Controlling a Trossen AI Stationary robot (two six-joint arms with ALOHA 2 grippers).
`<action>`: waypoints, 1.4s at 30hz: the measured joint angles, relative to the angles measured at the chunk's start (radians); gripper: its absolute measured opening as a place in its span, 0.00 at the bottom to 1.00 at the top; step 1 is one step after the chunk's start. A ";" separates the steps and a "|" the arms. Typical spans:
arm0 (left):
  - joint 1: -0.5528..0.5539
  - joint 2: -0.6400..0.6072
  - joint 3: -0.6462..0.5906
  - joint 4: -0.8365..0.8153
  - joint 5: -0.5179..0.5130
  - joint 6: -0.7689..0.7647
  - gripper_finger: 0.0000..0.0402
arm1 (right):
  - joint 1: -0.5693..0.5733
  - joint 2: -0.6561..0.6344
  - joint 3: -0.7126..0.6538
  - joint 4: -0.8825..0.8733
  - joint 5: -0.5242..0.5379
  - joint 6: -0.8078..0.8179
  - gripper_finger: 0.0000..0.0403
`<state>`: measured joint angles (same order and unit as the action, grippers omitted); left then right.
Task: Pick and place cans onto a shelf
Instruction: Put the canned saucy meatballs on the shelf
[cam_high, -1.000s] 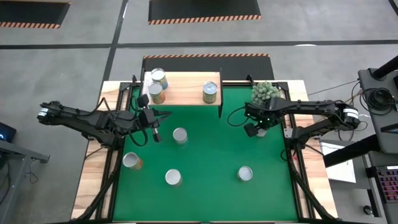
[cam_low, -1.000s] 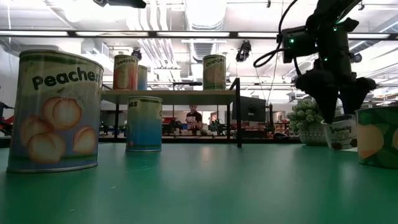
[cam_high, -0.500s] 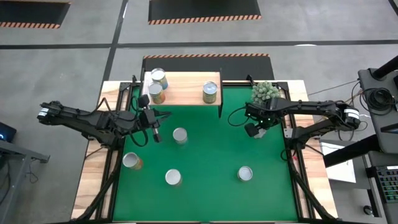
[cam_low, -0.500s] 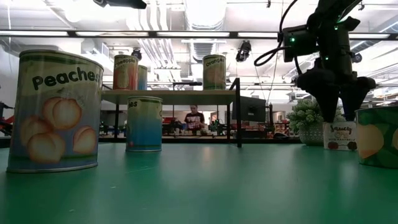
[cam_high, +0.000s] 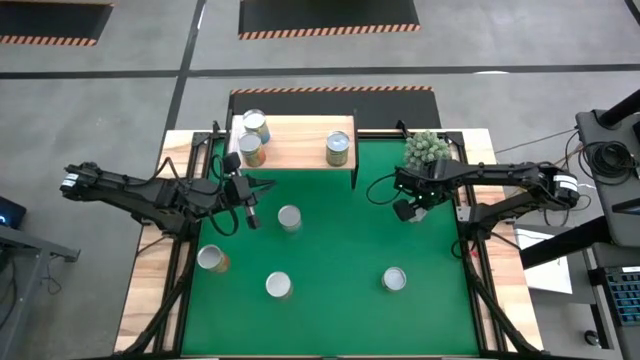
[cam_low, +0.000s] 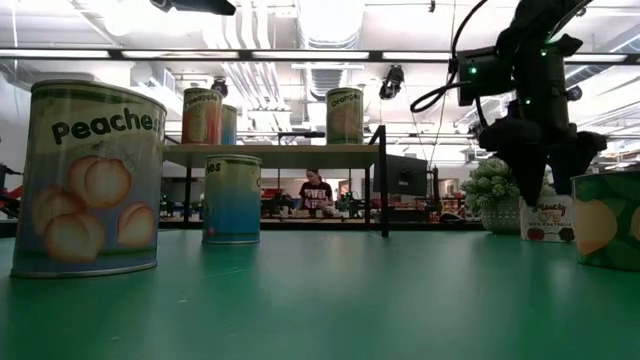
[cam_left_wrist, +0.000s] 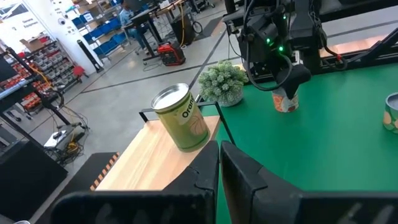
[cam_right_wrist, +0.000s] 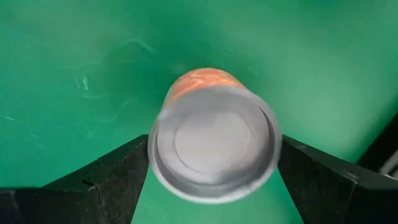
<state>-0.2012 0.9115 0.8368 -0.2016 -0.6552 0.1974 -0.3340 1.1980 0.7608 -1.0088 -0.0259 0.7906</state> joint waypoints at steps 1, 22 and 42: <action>0.000 0.000 0.000 0.000 0.000 0.000 0.00 | 0.000 0.000 -0.006 0.016 0.000 0.000 0.81; 0.000 0.000 0.000 -0.001 0.000 0.000 0.00 | 0.000 0.001 0.001 0.042 0.000 -0.013 0.67; 0.000 -0.135 -0.112 0.029 -0.035 0.045 0.00 | 0.002 0.002 0.748 -0.161 0.232 -0.232 0.71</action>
<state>-0.2008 0.7768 0.7250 -0.1723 -0.6903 0.2424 -0.3317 1.2003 1.5091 -1.1694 0.2058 0.5588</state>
